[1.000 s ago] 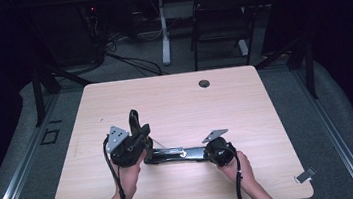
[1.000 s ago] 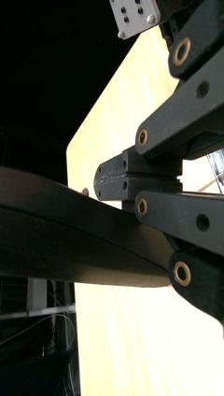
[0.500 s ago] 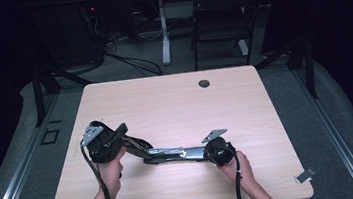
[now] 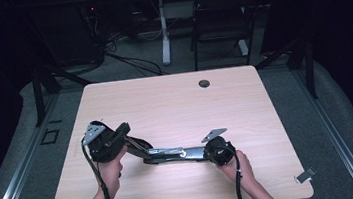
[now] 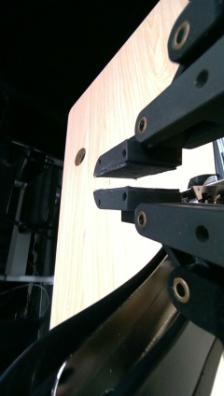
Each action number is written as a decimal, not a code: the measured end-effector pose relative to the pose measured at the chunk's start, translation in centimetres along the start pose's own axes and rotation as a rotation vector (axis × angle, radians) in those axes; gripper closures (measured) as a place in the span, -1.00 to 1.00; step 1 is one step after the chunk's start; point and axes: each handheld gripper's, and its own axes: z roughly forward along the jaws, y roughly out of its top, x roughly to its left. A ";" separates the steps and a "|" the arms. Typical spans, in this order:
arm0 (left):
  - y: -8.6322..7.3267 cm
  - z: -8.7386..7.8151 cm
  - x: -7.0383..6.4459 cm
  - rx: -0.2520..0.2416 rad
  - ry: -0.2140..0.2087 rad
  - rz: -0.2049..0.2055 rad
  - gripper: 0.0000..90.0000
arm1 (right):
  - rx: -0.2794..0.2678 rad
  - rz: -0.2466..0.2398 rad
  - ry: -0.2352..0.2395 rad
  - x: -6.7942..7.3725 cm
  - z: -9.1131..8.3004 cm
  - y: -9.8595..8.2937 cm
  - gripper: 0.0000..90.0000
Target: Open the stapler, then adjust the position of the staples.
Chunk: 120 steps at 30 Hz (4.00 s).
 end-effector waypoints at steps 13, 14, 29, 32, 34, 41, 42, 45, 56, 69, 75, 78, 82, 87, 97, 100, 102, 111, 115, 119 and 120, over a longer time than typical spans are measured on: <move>0.2 -0.4 -0.4 0.150 -0.216 0.067 -0.06 | 0.030 -0.014 0.015 -0.6 0.1 0.6 0.88; 0.2 -0.4 -0.4 0.157 -0.227 0.068 -0.09 | 0.038 -0.019 0.017 -0.5 0.1 0.7 0.88; 0.1 -1.4 -1.1 0.235 -0.319 0.153 -0.41 | 0.011 -0.017 0.024 -1.7 -1.8 1.3 0.59; -0.2 -1.4 -1.4 0.275 -0.334 0.195 -0.47 | 0.006 -0.016 0.026 -1.9 -2.1 1.4 0.54; -0.4 -1.4 -1.4 0.298 -0.343 0.206 -0.50 | 0.012 -0.015 0.026 -2.1 -2.3 1.4 0.50; -1.0 -1.9 -1.9 0.377 -0.366 0.264 -0.65 | 0.027 -0.042 0.003 -2.4 -2.9 1.2 0.37; -1.1 -1.9 -2.0 0.391 -0.373 0.280 -0.65 | 0.034 -0.049 -0.005 -2.6 -3.0 1.2 0.34; -1.5 -1.8 -1.7 0.420 -0.449 0.275 -0.67 | 0.062 -0.050 -0.015 -2.8 -3.2 1.1 0.26; -2.8 -0.7 -1.2 0.574 -0.470 0.347 -0.93 | 0.124 -0.087 -0.042 -3.2 -4.1 1.3 -0.48; -3.3 -1.7 -0.1 0.601 -0.343 0.335 -1.00 | 0.332 -0.088 0.037 -5.0 -3.1 1.0 -0.95; -3.7 -2.1 0.2 0.623 -0.292 0.356 -1.00 | 0.272 -0.089 0.054 -5.3 -4.1 1.1 -0.78; -3.7 -2.1 0.4 0.624 -0.279 0.348 -1.00 | 0.264 -0.069 0.084 -5.8 -3.9 0.8 -0.68; -3.7 -2.0 0.4 0.618 -0.266 0.337 -1.00 | 0.247 -0.040 0.095 -6.1 -4.1 0.9 -0.60; -4.0 -2.5 0.3 0.627 -0.258 0.335 -1.00 | 0.254 0.010 0.112 -6.0 -3.9 0.9 -0.42; -4.1 -2.6 0.8 0.640 -0.236 0.350 -1.00 | 0.278 0.012 0.181 -4.7 -3.0 1.2 -0.03; -4.1 -2.5 0.8 0.649 -0.238 0.352 -1.00 | 0.299 0.016 0.178 -4.3 -2.7 1.2 0.12; -4.1 -2.4 0.8 0.651 -0.230 0.348 -1.00 | 0.317 0.023 0.175 -4.1 -2.4 1.1 0.22; -4.2 -2.4 0.8 0.660 -0.227 0.356 -1.00 | 0.352 0.027 0.173 -3.5 -2.0 1.1 0.50; -4.2 -2.3 0.7 0.663 -0.229 0.360 -1.00 | 0.382 0.020 0.171 -3.2 -1.7 1.1 0.55; -4.2 -2.3 0.7 0.666 -0.228 0.362 -1.00 | 0.387 0.023 0.163 -3.0 -1.4 0.9 0.58; -4.2 -2.3 0.7 0.668 -0.227 0.363 -1.00 | 0.386 0.026 0.163 -3.0 -1.3 0.9 0.58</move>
